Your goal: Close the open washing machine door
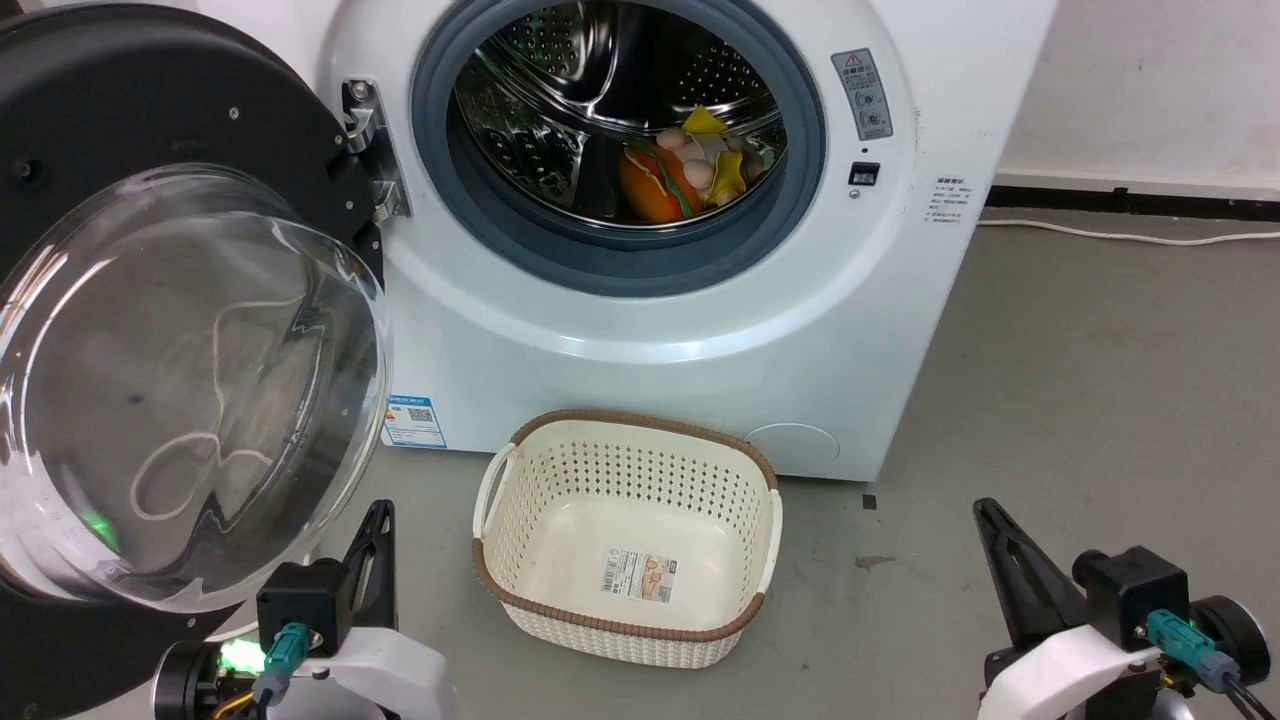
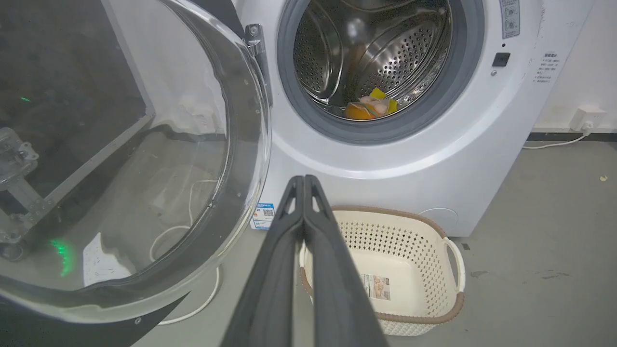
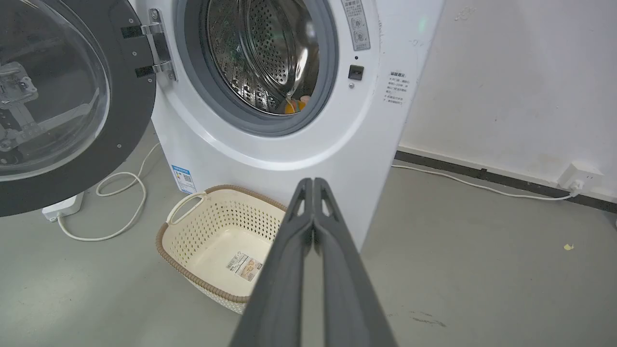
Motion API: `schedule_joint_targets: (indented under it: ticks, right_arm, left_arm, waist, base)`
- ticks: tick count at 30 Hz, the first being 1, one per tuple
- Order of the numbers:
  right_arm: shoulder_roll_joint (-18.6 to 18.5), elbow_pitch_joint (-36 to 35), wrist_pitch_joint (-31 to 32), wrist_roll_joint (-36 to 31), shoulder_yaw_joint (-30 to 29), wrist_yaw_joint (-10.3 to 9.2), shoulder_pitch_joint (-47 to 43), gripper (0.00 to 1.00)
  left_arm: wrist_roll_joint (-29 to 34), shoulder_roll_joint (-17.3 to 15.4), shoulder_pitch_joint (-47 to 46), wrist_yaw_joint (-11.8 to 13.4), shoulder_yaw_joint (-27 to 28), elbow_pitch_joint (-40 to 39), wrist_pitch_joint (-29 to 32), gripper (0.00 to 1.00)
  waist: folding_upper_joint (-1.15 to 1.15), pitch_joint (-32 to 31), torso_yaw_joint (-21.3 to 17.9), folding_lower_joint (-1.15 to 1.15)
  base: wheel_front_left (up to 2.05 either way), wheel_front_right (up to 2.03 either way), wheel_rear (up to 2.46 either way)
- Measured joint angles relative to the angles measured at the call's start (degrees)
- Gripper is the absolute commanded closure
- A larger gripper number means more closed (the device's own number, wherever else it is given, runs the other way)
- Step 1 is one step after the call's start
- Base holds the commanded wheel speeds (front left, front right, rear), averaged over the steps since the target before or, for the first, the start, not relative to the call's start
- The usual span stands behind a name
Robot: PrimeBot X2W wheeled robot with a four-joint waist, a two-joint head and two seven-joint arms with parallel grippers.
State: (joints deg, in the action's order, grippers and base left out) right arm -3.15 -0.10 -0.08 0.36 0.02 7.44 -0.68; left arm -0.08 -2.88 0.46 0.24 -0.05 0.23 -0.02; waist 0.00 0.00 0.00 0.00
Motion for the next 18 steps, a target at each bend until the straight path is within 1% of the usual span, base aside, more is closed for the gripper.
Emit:
schedule_joint_targets:
  ticks: [3, 4, 18]
  right_arm:
    - [0.0, 0.0, 0.0, 0.0, 0.0, 0.00, 0.0, 1.00]
    - [0.0, 0.0, 0.0, 0.0, 0.0, 0.00, 0.0, 0.00]
    - [0.0, 0.0, -0.7, 0.7, -0.3, 0.00, -0.2, 0.00]
  left_arm:
    - [0.0, 0.0, 0.0, 0.0, 0.0, 0.0, 0.0, 1.00]
    - [0.0, 0.0, 0.0, 0.0, 0.0, 0.0, 0.0, 0.00]
    - [0.0, 0.0, 0.0, 0.1, -1.0, 0.2, -0.6, 0.00]
  waist:
    - [0.00, 0.0, 0.0, 0.00]
    - [0.00, 0.0, 0.0, 0.00]
    - [0.00, -0.1, 0.3, 0.00]
  base:
    - [0.00, 0.00, 0.00]
    - [0.00, 0.00, 0.00]
    - [0.00, 0.00, 0.00]
